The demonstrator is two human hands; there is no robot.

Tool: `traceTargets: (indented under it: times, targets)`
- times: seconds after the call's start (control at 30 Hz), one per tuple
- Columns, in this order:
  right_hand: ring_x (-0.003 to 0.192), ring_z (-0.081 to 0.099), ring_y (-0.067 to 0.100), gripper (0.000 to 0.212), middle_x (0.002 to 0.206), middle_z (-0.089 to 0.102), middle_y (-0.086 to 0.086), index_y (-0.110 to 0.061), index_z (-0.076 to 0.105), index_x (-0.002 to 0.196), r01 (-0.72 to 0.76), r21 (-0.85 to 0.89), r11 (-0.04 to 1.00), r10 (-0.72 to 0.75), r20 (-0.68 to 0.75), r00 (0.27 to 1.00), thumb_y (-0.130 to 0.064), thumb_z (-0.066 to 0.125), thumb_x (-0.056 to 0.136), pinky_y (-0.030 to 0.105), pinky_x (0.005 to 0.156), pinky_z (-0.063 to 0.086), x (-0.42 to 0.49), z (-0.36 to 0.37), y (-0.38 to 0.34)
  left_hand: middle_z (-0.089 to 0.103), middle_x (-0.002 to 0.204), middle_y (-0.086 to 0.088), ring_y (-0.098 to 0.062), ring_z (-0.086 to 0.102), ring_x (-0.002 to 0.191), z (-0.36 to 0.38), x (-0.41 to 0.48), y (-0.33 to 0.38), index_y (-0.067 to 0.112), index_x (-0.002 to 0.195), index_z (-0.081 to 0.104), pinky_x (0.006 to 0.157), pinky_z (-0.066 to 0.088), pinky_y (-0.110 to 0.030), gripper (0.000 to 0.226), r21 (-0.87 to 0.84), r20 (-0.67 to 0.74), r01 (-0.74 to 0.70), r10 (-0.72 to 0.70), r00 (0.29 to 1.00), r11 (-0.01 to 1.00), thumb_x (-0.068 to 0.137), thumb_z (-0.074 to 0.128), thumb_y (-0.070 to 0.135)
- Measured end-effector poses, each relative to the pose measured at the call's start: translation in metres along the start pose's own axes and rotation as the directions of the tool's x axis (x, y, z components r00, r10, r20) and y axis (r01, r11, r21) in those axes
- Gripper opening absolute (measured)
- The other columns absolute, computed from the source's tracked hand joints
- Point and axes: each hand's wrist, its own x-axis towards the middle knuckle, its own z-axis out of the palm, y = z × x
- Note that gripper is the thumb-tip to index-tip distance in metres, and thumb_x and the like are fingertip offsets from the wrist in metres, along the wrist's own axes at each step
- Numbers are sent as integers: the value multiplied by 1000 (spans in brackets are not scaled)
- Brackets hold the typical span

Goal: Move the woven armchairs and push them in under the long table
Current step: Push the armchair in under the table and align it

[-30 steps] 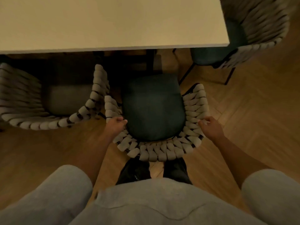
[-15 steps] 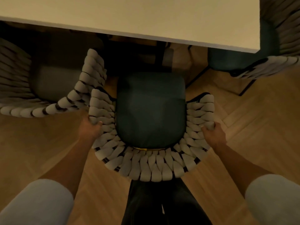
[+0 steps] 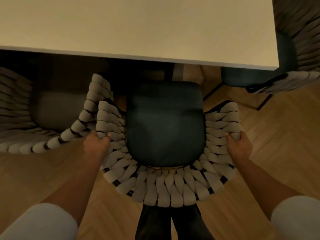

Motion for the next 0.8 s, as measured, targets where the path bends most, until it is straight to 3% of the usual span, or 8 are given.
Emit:
traceTargets:
  times: [0.1, 0.37, 0.5, 0.67, 0.8]
  targets:
    - [114, 61, 38, 48, 122, 66, 19, -5, 58, 133, 2, -41, 999, -2, -14, 1000, -38, 64, 99, 37, 89, 44, 27, -2, -25, 69, 120, -11, -37, 62, 113, 0, 19, 28, 20, 127, 63, 97, 53, -55, 48, -43, 11, -43, 43, 999, 998, 87, 69, 48]
    - [114, 61, 40, 59, 125, 66, 15, -10, 59, 131, -44, -28, 999, 46, 59, 997, -52, 69, 92, 53, 96, 52, 107, 19, -48, 67, 115, -10, -34, 63, 108, 12, 72, 101, 15, 126, 62, 91, 54, -45, 45, -80, 56, -132, 136, 989, 988, 91, 72, 41]
    - [109, 63, 36, 78, 121, 68, 13, -14, 60, 129, -65, -22, 998, 67, 66, 996, -74, 65, 79, 55, 94, 55, 140, 33, -46, 67, 115, -10, -34, 63, 106, 20, 94, 116, 15, 126, 59, 90, 55, -49, 46, -55, 79, -194, 198, 977, 980, 92, 70, 45]
    - [111, 62, 37, 67, 122, 65, 14, -14, 56, 131, -78, -24, 997, 79, 89, 993, -66, 65, 88, 55, 95, 54, 153, 38, -54, 61, 119, -17, -39, 61, 109, 27, 93, 124, 9, 125, 50, 88, 51, -50, 46, 64, 47, -201, 198, 979, 978, 97, 64, 43]
    - [117, 56, 41, 64, 133, 57, 20, -10, 44, 138, -93, -82, 992, 104, 141, 985, -56, 62, 96, 50, 93, 50, 150, 40, -59, 62, 117, -19, -41, 62, 106, 28, 95, 125, 7, 122, 48, 84, 51, -51, 42, 53, 45, -233, 231, 972, 971, 98, 64, 38]
